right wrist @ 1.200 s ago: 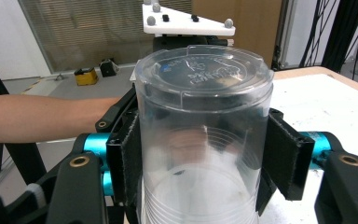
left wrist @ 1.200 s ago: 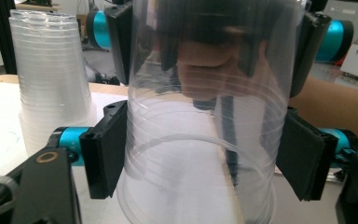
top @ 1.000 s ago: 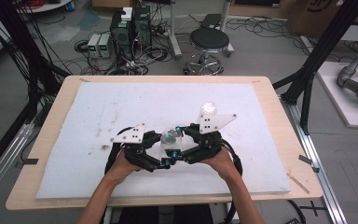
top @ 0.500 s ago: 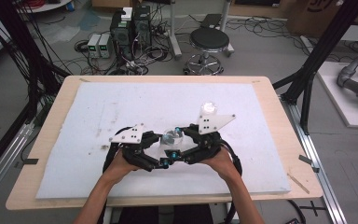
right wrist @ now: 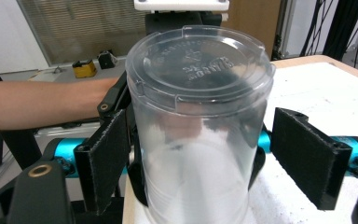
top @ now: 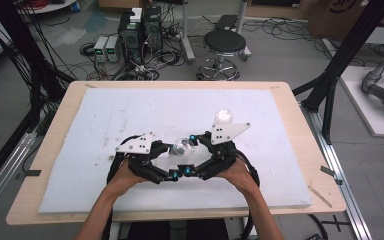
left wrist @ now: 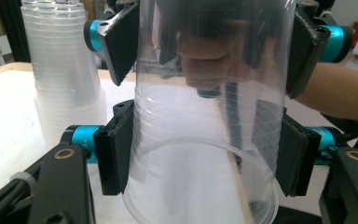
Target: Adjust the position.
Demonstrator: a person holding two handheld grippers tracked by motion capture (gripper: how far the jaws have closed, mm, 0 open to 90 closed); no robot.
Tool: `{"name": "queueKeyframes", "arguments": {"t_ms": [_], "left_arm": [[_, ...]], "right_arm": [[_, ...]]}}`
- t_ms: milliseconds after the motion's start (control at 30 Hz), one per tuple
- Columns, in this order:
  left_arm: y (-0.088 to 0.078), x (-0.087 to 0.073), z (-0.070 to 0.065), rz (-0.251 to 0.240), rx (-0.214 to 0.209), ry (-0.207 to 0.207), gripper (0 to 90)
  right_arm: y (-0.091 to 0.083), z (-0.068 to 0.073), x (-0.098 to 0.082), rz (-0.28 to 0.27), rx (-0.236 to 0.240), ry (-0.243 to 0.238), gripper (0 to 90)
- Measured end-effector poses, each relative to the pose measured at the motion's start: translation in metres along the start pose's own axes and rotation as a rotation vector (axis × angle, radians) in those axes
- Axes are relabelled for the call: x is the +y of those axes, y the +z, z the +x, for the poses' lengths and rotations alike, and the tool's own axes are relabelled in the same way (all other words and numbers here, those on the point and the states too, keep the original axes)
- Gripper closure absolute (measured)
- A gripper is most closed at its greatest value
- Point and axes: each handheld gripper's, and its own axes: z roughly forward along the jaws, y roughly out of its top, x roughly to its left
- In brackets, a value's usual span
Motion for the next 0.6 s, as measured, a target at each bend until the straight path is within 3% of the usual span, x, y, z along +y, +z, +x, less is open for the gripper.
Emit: {"name": "queueKeyframes", "arguments": {"t_ms": [233, 300, 367, 500, 533, 567, 600], "left_arm": [[-0.013, 0.012, -0.004, 0.174, 0.021, 0.050, 32.8], [-0.017, 0.017, -0.005, 0.244, 0.032, 0.077, 32.7], [-0.019, 0.021, -0.005, 0.313, 0.046, 0.101, 32.7], [-0.022, 0.028, -0.005, 0.422, 0.042, 0.106, 32.7], [-0.021, 0.031, -0.005, 0.470, 0.040, 0.111, 32.7], [-0.021, 0.031, -0.005, 0.470, 0.040, 0.111, 32.7], [-0.019, 0.034, -0.006, 0.523, 0.038, 0.118, 32.7]], "right_arm": [[-0.002, 0.001, -0.001, 0.037, -0.003, -0.004, 19.0], [-0.002, 0.002, 0.000, 0.059, -0.008, -0.011, 19.0], [-0.003, 0.003, 0.000, 0.088, 0.000, -0.020, 19.0], [-0.004, 0.007, 0.000, 0.142, -0.007, -0.036, 19.0], [-0.004, 0.007, 0.001, 0.185, -0.014, -0.051, 19.0], [-0.004, 0.007, 0.001, 0.185, -0.014, -0.051, 19.0], [-0.004, 0.008, 0.002, 0.223, -0.021, -0.061, 19.0]]}}
